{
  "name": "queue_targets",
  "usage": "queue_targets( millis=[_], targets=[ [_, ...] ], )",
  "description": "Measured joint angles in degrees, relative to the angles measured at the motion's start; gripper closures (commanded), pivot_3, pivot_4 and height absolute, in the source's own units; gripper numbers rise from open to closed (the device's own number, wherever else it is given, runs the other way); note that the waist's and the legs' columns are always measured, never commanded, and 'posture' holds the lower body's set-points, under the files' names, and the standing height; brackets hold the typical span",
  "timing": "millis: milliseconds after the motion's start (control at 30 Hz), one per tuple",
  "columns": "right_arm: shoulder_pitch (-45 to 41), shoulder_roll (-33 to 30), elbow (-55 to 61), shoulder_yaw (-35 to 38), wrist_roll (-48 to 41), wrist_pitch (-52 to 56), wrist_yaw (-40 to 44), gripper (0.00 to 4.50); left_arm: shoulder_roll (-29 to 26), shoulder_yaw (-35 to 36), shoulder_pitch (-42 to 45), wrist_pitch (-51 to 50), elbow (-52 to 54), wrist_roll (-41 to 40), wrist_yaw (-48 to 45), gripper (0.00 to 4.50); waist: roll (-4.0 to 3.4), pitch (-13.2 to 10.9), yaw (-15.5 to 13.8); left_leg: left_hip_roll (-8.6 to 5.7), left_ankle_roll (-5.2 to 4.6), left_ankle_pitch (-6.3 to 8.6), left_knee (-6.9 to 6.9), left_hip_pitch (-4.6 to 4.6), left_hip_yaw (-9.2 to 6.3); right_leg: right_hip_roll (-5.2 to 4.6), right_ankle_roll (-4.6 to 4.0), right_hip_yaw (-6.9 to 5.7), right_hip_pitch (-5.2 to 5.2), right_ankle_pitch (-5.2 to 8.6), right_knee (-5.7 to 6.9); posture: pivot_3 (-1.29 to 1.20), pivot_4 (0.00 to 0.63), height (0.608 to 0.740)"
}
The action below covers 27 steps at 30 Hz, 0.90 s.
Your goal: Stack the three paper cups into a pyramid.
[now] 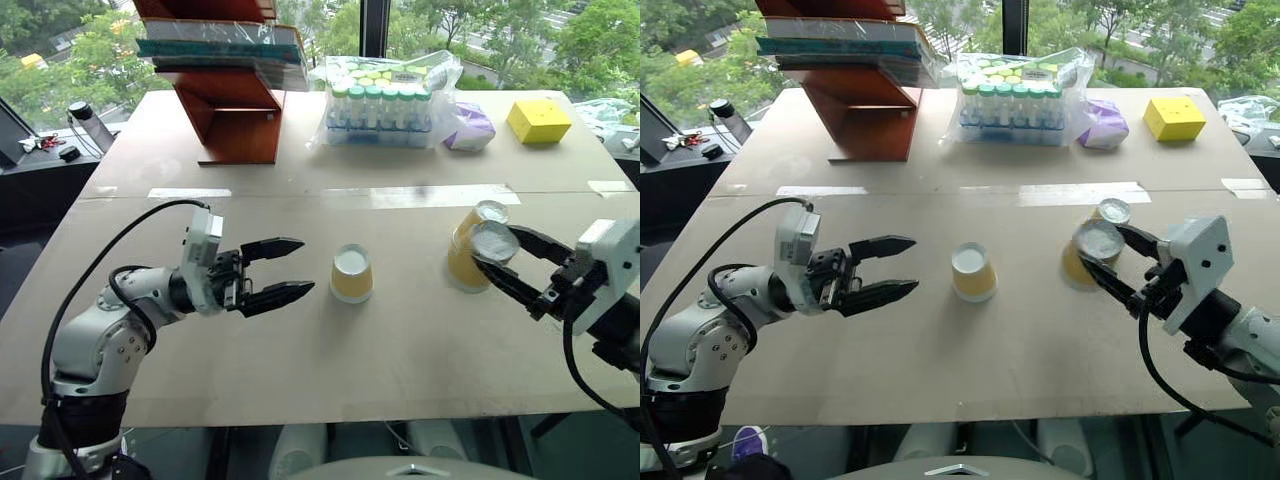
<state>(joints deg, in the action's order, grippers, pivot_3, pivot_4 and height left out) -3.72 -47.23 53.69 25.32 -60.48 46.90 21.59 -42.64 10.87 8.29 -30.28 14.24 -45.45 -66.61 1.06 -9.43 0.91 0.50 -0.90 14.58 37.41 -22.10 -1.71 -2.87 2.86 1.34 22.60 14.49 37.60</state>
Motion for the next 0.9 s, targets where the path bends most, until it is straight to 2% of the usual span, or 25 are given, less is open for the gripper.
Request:
queue_targets(
  millis=[67,133,233,433,700,800,900],
  targets=[
    [-7.9,-2.8,-0.9,-4.2,-5.0,1.5,-1.5,2.30,0.0,-0.3,0.8,0.9,-1.4,1.3,-0.3,0.00,0.13,-0.1,-0.2,-0.01,0.00,0.00,0.00,-0.08,-0.02,-0.04,-0.01,-0.02,0.04,0.00,-0.05,0.00,0.150,0.740],
    [-12.5,-2.9,-2.0,-9.2,-6.1,2.2,-1.9,2.30,0.2,-0.3,1.4,1.1,-1.9,1.8,-0.5,0.00,0.27,-0.1,-0.4,-0.01,0.00,0.00,0.00,-0.28,-0.20,-0.06,0.04,-0.22,0.10,-0.03,-0.15,0.00,0.150,0.740],
    [-17.9,0.3,-7.6,-20.4,-0.1,2.4,-0.9,2.30,0.3,-0.4,1.5,2.0,-2.3,2.6,-1.1,0.00,0.29,-0.1,-0.3,-0.07,0.00,0.00,0.01,-0.67,-0.23,-0.15,0.21,-0.28,0.40,-0.14,-0.20,0.00,0.150,0.740],
    [-26.0,6.9,-16.4,-31.3,9.3,1.4,2.2,2.30,-1.4,1.2,-1.7,2.1,-1.3,1.3,-5.3,0.00,0.23,-0.1,0.2,-0.08,0.01,0.00,-0.09,-0.88,-0.12,-0.19,0.22,-0.19,0.78,-0.15,-0.08,0.00,0.150,0.740],
    [-28.6,9.1,-19.1,-32.7,12.0,1.4,6.3,2.30,-2.9,5.0,-5.3,4.3,-3.8,1.1,-9.2,0.00,0.18,-0.2,-0.2,-0.10,0.01,0.00,-0.05,-0.87,-0.18,-0.23,0.20,-0.26,0.77,-0.13,0.04,0.00,0.150,0.740],
    [-27.4,8.6,-18.4,-28.8,9.5,1.8,6.9,2.30,-2.9,5.3,-6.2,5.5,-4.0,1.4,-9.6,0.00,0.19,-0.2,-0.3,-0.11,0.01,0.00,-0.04,-0.87,-0.17,-0.26,0.21,-0.26,0.76,-0.13,0.03,0.00,0.150,0.740],
    [-22.8,6.8,-16.7,-22.3,5.7,2.8,6.3,2.30,-2.8,5.7,-7.4,6.9,-4.4,1.6,-10.1,0.00,0.19,-0.2,-0.3,-0.11,0.01,0.00,-0.06,-0.88,-0.19,-0.27,0.20,-0.28,0.76,-0.13,0.03,0.00,0.150,0.740]
  ],
)
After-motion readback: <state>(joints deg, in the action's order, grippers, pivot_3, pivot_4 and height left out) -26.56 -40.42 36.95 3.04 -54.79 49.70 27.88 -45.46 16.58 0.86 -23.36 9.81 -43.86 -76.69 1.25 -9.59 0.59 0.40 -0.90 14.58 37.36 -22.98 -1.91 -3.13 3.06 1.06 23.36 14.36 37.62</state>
